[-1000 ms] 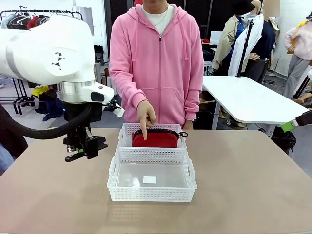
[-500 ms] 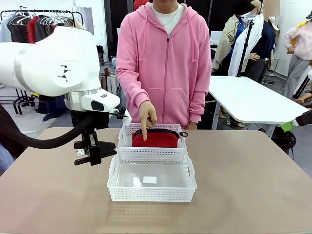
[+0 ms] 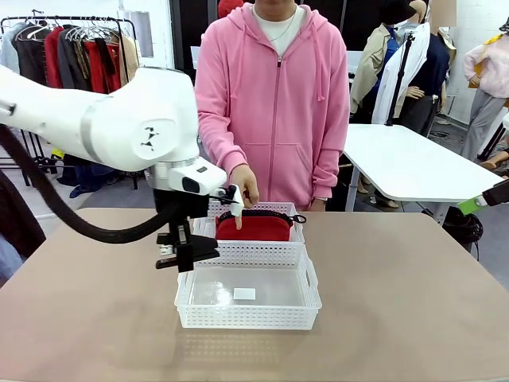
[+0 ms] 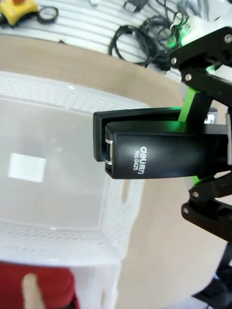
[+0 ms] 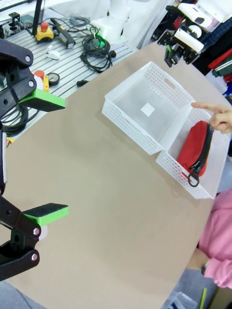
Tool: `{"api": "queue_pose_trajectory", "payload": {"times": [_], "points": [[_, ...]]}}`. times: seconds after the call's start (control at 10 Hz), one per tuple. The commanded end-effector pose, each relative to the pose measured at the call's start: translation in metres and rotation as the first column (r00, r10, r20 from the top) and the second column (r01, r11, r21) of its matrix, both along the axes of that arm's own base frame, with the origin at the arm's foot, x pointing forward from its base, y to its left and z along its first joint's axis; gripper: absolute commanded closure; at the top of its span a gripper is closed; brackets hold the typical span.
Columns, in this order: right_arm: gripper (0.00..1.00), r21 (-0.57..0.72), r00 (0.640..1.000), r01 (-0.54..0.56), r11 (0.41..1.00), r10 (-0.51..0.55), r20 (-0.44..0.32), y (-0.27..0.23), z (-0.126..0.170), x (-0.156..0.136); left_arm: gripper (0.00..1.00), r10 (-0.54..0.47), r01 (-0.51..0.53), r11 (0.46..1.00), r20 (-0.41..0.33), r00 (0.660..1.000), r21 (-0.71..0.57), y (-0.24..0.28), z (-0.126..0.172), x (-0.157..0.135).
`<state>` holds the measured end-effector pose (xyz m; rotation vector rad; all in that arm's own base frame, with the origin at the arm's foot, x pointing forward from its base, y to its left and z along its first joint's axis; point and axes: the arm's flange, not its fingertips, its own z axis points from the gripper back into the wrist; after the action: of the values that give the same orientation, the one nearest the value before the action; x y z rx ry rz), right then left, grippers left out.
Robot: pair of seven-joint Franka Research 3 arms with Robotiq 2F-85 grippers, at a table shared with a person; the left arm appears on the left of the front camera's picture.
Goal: Distribute items into two baskets.
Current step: Place the picked Stapler into the Organizing basket as instructed by the person.
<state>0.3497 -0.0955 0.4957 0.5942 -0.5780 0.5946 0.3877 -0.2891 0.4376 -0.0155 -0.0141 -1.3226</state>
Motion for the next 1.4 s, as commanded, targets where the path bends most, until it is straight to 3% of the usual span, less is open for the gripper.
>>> {"api": "queue_pose_trajectory", "payload": {"times": [0.0, 0.5, 1.3], "points": [[0.0, 0.018, 1.0, -0.002, 1.0, 0.002, 0.01, 0.001, 0.001, 0.001, 1.0, -0.055, 0.055, 0.998, 0.016, 0.998, 0.003, -0.015, -0.005, 0.006], [0.0, 0.018, 1.0, -0.002, 1.0, 0.002, 0.01, 0.001, 0.001, 0.001, 1.0, -0.147, 0.147, 0.989, -0.013, 0.989, 0.008, -0.067, -0.033, 0.013], [0.0, 0.018, 1.0, -0.002, 1.0, 0.002, 0.01, 0.001, 0.001, 0.001, 1.0, -0.189, 0.187, 0.981, 0.04, 0.981, 0.049, -0.099, -0.072, 0.047]]}}
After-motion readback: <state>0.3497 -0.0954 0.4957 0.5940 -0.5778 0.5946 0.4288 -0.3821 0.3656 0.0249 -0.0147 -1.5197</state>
